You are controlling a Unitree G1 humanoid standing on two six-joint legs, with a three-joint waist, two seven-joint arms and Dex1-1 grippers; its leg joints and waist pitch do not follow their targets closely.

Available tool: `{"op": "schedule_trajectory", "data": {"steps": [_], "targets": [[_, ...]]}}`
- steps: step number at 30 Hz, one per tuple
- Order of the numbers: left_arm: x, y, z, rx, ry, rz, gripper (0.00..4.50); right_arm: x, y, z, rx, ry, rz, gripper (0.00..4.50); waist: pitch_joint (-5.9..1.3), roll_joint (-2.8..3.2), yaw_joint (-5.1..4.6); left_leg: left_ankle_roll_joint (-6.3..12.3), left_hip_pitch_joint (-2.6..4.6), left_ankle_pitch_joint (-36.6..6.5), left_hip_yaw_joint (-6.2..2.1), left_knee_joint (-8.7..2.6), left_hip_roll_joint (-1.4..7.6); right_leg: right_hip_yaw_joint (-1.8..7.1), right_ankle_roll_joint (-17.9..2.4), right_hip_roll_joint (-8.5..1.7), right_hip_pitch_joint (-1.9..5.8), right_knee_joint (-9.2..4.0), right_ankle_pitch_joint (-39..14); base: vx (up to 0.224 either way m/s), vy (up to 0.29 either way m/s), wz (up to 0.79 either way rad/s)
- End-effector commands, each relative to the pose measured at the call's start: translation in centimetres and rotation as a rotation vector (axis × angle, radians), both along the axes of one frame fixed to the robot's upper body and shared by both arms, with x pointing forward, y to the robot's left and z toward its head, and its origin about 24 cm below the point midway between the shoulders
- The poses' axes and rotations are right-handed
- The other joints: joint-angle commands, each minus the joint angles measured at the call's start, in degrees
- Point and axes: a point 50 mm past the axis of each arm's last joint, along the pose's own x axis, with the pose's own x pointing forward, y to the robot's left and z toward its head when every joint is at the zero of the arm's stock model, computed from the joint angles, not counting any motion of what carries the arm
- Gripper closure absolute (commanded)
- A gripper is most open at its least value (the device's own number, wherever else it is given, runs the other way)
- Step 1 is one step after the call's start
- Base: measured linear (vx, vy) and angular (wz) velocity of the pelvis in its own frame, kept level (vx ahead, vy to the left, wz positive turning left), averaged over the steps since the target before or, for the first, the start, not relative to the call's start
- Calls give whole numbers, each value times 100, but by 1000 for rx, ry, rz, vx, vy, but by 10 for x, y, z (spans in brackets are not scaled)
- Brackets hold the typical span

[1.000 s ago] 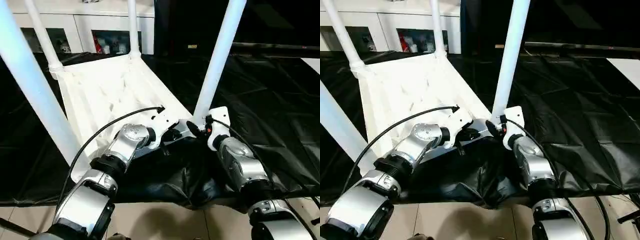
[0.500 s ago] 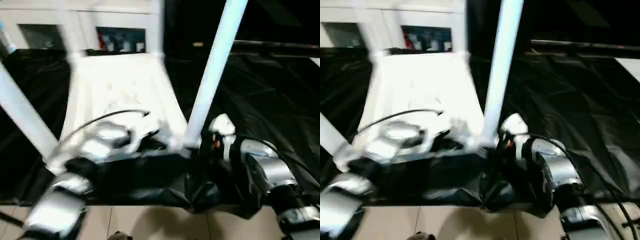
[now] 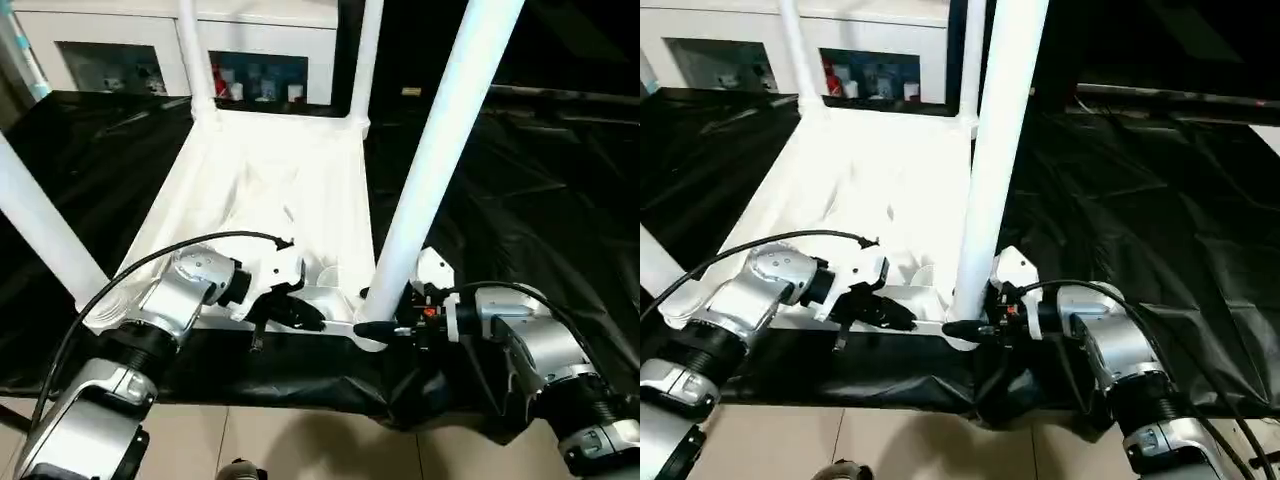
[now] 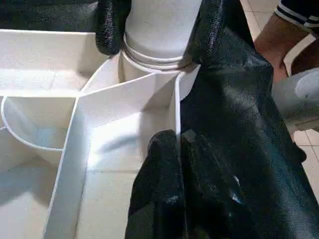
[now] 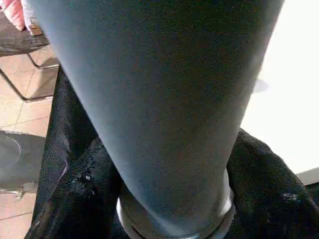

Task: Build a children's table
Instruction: Rotate leg to tighten

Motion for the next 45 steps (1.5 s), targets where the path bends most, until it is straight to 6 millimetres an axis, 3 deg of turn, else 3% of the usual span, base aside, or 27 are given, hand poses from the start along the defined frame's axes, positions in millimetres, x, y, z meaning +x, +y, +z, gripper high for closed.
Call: {"op": "schedule_trajectory", "data": {"steps": [1,5,6,8,9,10,12,15,20,22,24,27,30,32,36,38,40,45], "targets": [[3,-12,5,-53,-42,19,450,2,1,1,2,-10,-44,176,-398,-53,-17,129,151,-1419,-58,-378,167,215,-1261,-278,223,-393,-1146,0,0,0],[15,-17,3,-67,-92,160,450,11,-2,-9,-40,-23,-213,190,-383,-48,-39,47,157,-1558,-66,-386,160,220,-1208,-285,204,-424,-1397,0,0,0],[21,-21,2,-72,-116,226,450,16,-4,-16,-64,-25,-313,190,-359,-55,-72,-66,168,-1777,-73,-395,138,217,-1112,-292,177,-481,-1803,0,0,0],[26,-26,2,-83,-134,279,450,20,-4,-21,-65,-16,-403,191,-368,-67,-113,-164,178,-1946,-112,-409,137,202,-975,-314,194,-513,-2199,0,0,0],[26,-26,2,-83,-134,279,450,20,-4,-21,-65,-16,-403,194,-370,-72,-127,-164,174,-1955,-113,-412,140,206,-957,-311,193,-515,-2202,0,0,0],[31,-36,0,-96,-150,350,450,26,-2,-29,-43,22,-583,195,-371,-66,-148,-143,155,-1924,-114,-412,133,214,-933,-298,194,-510,-2129,0,0,0],[35,-49,-1,-98,-166,424,450,33,3,-36,-24,65,-756,195,-379,-45,-203,-217,173,-1976,-120,-416,116,206,-958,-284,184,-516,-2099,0,0,0],[38,-64,-3,-103,-180,484,450,39,19,-40,-12,94,-856,196,-375,-12,-255,-205,200,-2125,-118,-402,109,208,-967,-285,158,-550,-2168,0,0,0],[37,-78,-3,-111,-184,456,450,44,42,-34,-35,29,-787,196,-394,-33,-273,-99,153,-1965,-113,-403,103,207,-992,-263,199,-526,-1768,0,0,0],[37,-79,-3,-117,-178,444,450,45,46,-29,-2,4,-749,141,-399,-32,-269,-47,143,-1872,-105,-398,104,209,-1059,-261,217,-500,-1543,0,0,0],[37,-78,-3,-114,-173,433,450,46,47,-24,43,10,-725,125,-400,-34,-266,1,142,-1847,-99,-389,104,208,-1085,-269,222,-498,-1533,0,0,0],[34,-71,-6,-92,-148,384,450,46,44,-13,79,-32,-609,93,-396,-36,-267,50,142,-1850,-99,-391,110,205,-1115,-269,227,-504,-1557,0,0,0],[32,-66,-8,-79,-131,352,450,44,41,-9,87,-38,-536,93,-402,-46,-275,112,132,-1795,-95,-386,117,210,-1167,-268,241,-484,-1412,0,0,0],[27,-56,-9,-52,-91,266,450,36,31,-5,82,-51,-387,93,-404,-50,-253,204,133,-1644,-86,-371,121,213,-1237,-267,256,-467,-1174,0,0,0],[19,-45,-8,-43,-54,155,450,26,20,-1,79,-35,-247,93,-418,-43,-205,346,132,-1373,-63,-349,138,205,-1415,-258,272,-408,-759,0,0,0],[16,-35,-6,-35,-62,103,450,14,9,1,48,-1,-118,93,-423,-32,-134,387,151,-1358,-56,-343,160,193,-1474,-250,278,-392,-706,0,0,0],[14,-27,-4,-25,-60,64,450,9,1,2,25,21,-63,93,-402,-16,-57,339,174,-1491,-52,-364,185,199,-1472,-256,248,-400,-853,0,0,0],[5,-17,1,-17,-31,-28,450,6,-7,5,4,27,-27,93,-387,-6,-21,78,207,-1833,-66,-407,199,212,-1359,-280,206,-442,-1392,0,0,0]]}}
